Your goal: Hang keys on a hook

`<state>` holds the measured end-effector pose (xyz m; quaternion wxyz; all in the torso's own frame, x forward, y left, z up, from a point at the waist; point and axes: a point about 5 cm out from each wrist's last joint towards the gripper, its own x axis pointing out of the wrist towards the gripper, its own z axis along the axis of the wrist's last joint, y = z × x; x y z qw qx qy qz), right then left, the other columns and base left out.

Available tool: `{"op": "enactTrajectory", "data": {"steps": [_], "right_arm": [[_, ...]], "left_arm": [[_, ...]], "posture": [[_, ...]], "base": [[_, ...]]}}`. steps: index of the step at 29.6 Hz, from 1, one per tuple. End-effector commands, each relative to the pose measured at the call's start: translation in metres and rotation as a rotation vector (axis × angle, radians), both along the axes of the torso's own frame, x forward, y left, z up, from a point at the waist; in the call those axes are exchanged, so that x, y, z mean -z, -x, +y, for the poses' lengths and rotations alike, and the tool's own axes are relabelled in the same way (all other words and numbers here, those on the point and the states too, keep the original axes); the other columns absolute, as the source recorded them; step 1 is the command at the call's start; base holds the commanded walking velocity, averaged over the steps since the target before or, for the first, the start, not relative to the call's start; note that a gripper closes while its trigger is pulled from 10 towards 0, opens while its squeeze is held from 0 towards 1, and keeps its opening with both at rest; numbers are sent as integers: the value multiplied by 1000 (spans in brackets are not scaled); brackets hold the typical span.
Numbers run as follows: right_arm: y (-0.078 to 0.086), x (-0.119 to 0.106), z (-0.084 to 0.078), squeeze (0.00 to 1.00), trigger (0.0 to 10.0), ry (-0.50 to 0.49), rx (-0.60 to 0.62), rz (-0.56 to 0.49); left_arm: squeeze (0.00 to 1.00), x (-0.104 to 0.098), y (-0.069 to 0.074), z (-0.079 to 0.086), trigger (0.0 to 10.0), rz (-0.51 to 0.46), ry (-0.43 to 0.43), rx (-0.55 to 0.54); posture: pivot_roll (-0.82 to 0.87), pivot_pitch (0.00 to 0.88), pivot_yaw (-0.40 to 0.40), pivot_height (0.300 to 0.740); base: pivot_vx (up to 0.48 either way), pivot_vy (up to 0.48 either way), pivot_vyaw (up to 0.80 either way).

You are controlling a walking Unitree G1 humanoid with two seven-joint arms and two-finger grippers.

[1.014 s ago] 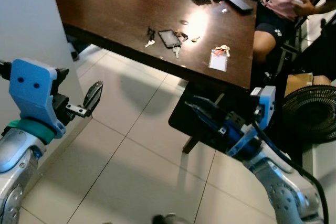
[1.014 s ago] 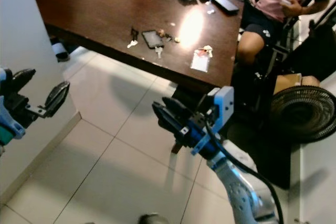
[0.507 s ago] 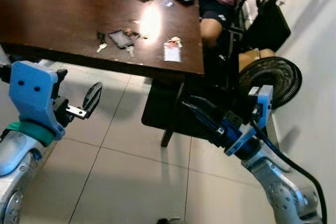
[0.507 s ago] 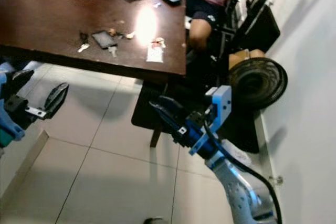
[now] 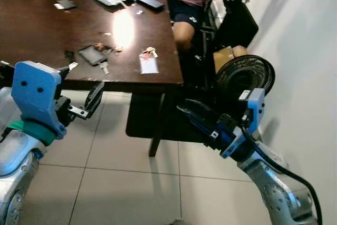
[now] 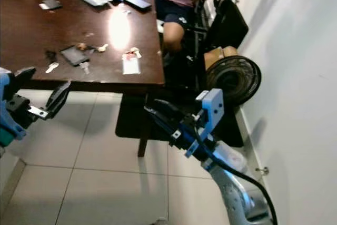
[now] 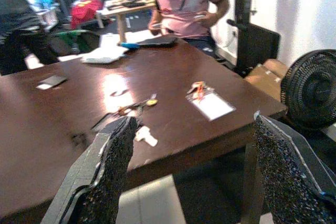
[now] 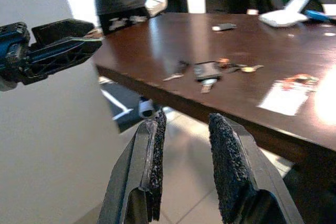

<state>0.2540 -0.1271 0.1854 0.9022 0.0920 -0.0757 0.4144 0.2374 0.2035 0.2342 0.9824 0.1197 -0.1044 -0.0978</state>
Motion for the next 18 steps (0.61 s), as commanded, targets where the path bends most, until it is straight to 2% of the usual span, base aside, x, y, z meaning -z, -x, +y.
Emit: {"op": "enactTrajectory", "data": {"steps": [1,6,10,15,18], "right_arm": [[-2,1,-3,0,10000,17,20,-5],[-4,1,-2,0,10000,41,41,-29],[-7,1,-2,0,10000,57,62,-42],[-9,1,-2,0,10000,77,84,-49],[-10,2,-3,0,10000,72,91,-32]], "left_arm": [[0,3,0,-1,10000,10,-6,3],[0,4,-1,-1,10000,10,-6,2],[0,4,-1,-1,10000,10,-7,3],[0,5,-1,-1,10000,10,-5,3],[0,5,0,-1,10000,12,-4,1]], "posture": [[116,20,-4,740],[116,21,-5,740],[116,21,-5,740],[116,27,-7,740],[116,30,-9,740]], "base": [[461,0,0],[461,0,0],[461,0,481],[461,0,800],[461,0,0]]}}
